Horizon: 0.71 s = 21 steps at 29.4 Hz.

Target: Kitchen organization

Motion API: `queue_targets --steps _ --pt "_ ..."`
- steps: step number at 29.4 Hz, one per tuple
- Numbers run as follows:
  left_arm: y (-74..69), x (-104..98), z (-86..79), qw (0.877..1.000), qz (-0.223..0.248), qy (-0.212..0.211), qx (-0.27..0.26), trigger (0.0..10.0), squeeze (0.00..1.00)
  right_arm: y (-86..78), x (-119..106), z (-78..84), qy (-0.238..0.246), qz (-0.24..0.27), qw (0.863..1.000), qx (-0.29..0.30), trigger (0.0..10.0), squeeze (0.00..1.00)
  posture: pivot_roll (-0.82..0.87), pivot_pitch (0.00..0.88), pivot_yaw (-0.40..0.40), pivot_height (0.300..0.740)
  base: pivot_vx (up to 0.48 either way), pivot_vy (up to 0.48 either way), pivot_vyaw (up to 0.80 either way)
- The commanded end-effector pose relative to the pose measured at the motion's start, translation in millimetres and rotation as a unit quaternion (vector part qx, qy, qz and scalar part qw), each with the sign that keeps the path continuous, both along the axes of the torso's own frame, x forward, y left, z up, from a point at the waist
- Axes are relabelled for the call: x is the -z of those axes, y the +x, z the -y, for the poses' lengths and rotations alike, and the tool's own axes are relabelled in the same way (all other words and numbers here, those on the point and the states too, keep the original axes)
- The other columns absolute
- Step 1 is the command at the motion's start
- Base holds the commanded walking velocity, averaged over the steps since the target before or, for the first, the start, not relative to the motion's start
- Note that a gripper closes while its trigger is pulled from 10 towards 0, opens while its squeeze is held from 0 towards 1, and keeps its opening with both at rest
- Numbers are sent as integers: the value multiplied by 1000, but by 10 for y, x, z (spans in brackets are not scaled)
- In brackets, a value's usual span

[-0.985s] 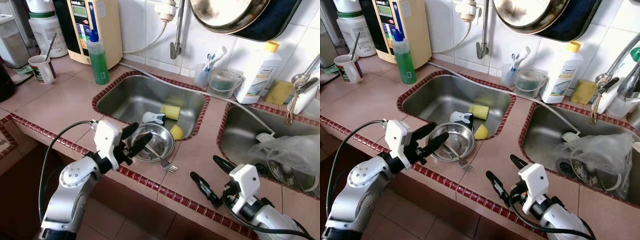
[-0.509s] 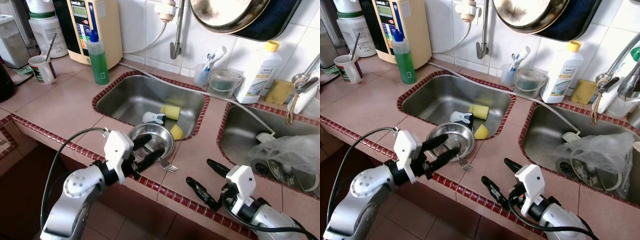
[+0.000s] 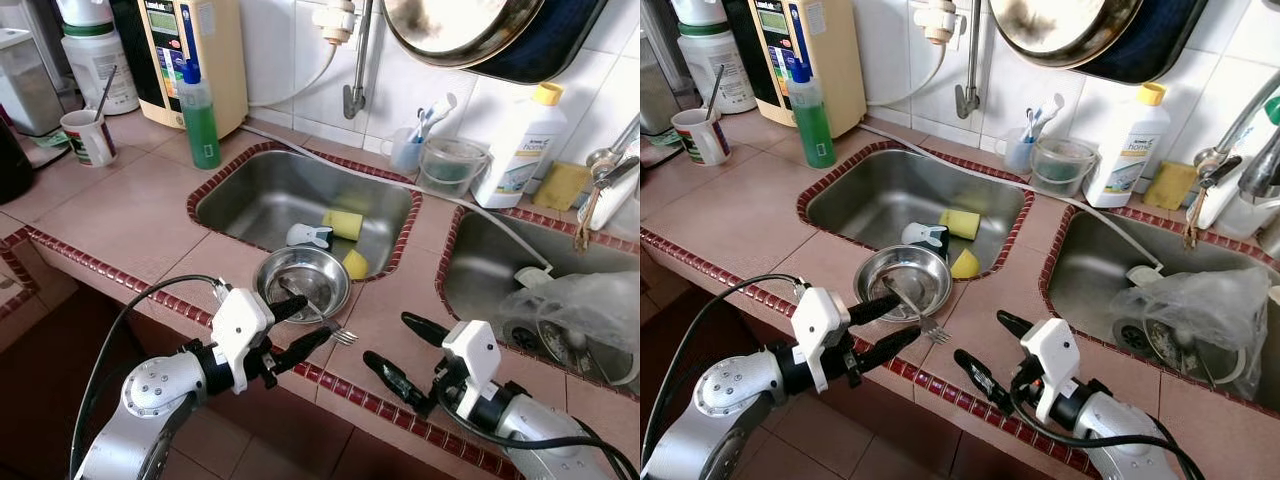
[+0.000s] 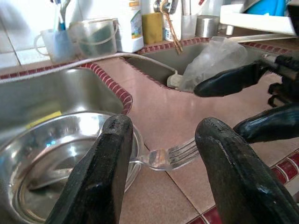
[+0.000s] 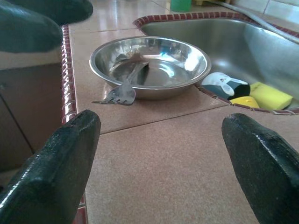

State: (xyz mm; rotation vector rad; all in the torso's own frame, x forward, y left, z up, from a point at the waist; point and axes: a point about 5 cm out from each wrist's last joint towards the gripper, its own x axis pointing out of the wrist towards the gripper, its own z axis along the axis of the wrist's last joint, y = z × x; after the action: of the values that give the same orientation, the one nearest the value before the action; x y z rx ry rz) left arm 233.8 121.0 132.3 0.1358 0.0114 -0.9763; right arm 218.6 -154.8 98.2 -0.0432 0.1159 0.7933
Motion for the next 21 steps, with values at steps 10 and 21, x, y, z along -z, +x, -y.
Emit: queue_targets --steps 10,21 --pt "-85 -123 1 1000 18 4 1 10000 0 190 48 -111 20 -8 1000 -19 10000 0 132 0 -78 740 0 0 0" --pt "-104 -176 64 1000 25 -6 -3 10000 0 239 118 -320 57 -29 997 -45 10000 0 153 0 -95 740 0 0 0"
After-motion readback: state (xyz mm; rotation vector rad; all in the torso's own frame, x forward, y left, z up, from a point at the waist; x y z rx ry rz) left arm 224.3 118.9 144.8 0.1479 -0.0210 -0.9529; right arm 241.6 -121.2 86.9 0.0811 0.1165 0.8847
